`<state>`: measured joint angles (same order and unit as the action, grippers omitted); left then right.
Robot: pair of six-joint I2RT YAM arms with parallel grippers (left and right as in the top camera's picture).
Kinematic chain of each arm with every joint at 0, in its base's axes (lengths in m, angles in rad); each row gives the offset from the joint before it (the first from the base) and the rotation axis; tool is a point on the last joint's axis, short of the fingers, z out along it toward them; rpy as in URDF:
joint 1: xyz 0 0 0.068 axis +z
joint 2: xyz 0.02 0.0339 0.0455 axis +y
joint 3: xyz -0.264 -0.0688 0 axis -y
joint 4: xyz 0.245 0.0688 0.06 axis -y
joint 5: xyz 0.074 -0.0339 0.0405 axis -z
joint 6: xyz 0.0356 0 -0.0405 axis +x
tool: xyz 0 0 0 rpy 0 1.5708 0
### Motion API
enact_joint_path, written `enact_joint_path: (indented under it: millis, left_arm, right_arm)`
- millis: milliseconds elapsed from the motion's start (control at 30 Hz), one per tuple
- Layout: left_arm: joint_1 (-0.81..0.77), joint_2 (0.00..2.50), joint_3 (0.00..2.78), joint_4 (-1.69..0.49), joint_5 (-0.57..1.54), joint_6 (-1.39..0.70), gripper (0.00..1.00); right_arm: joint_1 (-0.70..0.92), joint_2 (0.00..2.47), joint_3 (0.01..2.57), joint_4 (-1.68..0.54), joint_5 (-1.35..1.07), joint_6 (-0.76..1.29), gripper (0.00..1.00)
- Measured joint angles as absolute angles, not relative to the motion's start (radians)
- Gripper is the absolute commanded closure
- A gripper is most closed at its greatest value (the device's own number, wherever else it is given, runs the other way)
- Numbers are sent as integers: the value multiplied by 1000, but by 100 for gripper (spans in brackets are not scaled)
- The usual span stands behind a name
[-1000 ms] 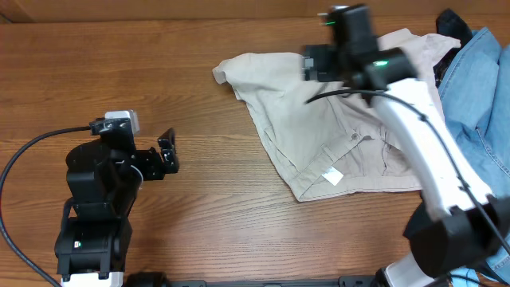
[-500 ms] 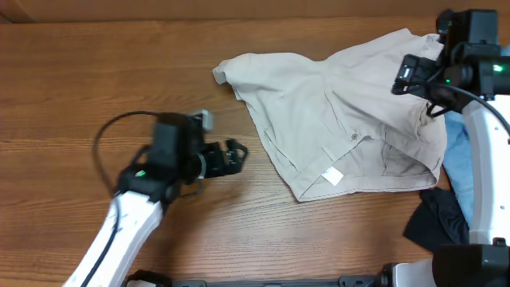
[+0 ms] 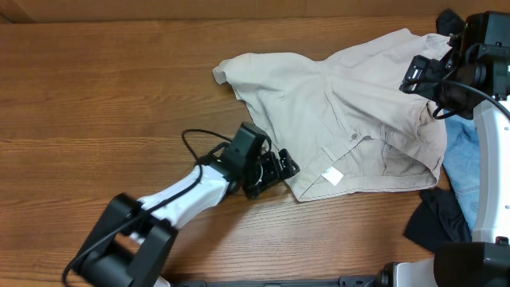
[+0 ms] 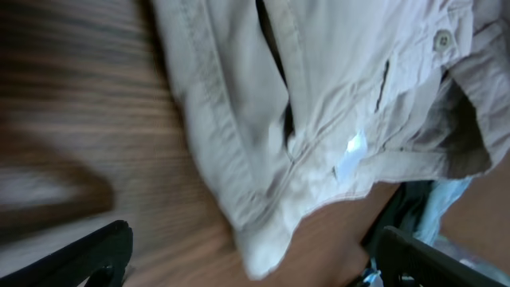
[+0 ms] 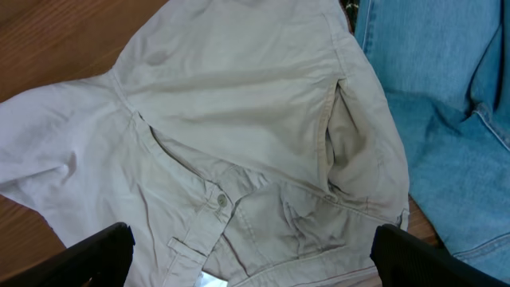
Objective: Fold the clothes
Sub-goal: 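Reach the left gripper to the pants' lower edge and grasp it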
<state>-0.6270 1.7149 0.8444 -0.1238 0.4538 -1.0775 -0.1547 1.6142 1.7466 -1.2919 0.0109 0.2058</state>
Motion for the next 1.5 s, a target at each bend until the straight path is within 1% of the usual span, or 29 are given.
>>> enact_joint_path:
  millis: [33, 100, 133, 167, 267, 300, 333, 367, 600, 667, 767, 833, 900, 967, 1000, 1033, 1067, 1100, 1133, 1200, 1267, 1367, 1500]
  left_arm:
    - [-634, 1738, 844, -92, 454, -1101, 4]
    - [-645, 1768, 847, -29, 466, -1145, 17]
    - [-651, 1781, 847, 4, 468, -1169, 26]
    - [-658, 1795, 848, 30, 468, -1189, 33]
    - [-680, 1840, 849, 95, 475, -1230, 48]
    - [-687, 1848, 849, 112, 474, -1237, 62]
    - [-692, 1854, 849, 121, 475, -1245, 83]
    - [-695, 1859, 849, 123, 475, -1252, 96]
    - [-680, 1866, 849, 115, 522, -1214, 96]
    - [-633, 1857, 853, 37, 573, -1160, 96]
    - [-511, 1801, 857, -151, 625, -1055, 96]
    - [-374, 1721, 855, -290, 623, -962, 96]
    - [-224, 1631, 858, -382, 594, -869, 98]
    - [-42, 1543, 864, -421, 543, -780, 96]
    - [56, 1510, 877, -424, 521, -742, 67]
    - [117, 1495, 891, -423, 506, -717, 40]
    - [195, 1485, 913, -424, 496, -695, 6]
    - [275, 1480, 941, -421, 496, -675, 0]
    - [339, 1479, 966, -420, 502, -659, 0]
    - [418, 1479, 994, -441, 537, -640, 0]
    - [458, 1475, 1003, -516, 586, -620, 0]
    - [436, 1473, 1001, -706, 637, -577, 0]
    - [336, 1473, 997, -928, 651, -531, 0]
  right_arm:
    - [-155, 1614, 1747, -1294, 10, 206, 0]
    - [-154, 1614, 1747, -1294, 7, 206, 0]
    - [-155, 1614, 1747, -1294, 7, 206, 0]
    - [-155, 1614, 1747, -1294, 7, 205, 0]
    - [-155, 1614, 1747, -1294, 7, 206, 0]
    - [-154, 1614, 1747, -1293, 7, 206, 0]
    - [-155, 1614, 1747, -1293, 7, 206, 0]
    - [-155, 1614, 1747, -1293, 7, 205, 0]
    - [-155, 1614, 1747, -1294, 7, 205, 0]
    - [-155, 1614, 1747, -1293, 7, 205, 0]
    - [-155, 1614, 1747, -1294, 7, 205, 0]
    - [-155, 1614, 1747, -1294, 7, 205, 0]
    - [-154, 1614, 1747, -1294, 7, 205, 0]
    - [-155, 1614, 1747, -1294, 7, 205, 0]
    - [-155, 1614, 1747, -1294, 7, 205, 0]
    - [-155, 1614, 1747, -1294, 7, 205, 0]
    - [-155, 1614, 1747, -1294, 7, 205, 0]
    - [-154, 1614, 1747, -1294, 7, 205, 0]
    - [-155, 1614, 1747, -1294, 7, 205, 0]
    - [-155, 1614, 1747, -1295, 7, 205, 0]
    - [-155, 1614, 1747, -1296, 7, 205, 0]
    - [-154, 1614, 1747, -1301, 7, 205, 0]
    - [-155, 1614, 1747, -1303, 7, 205, 0]
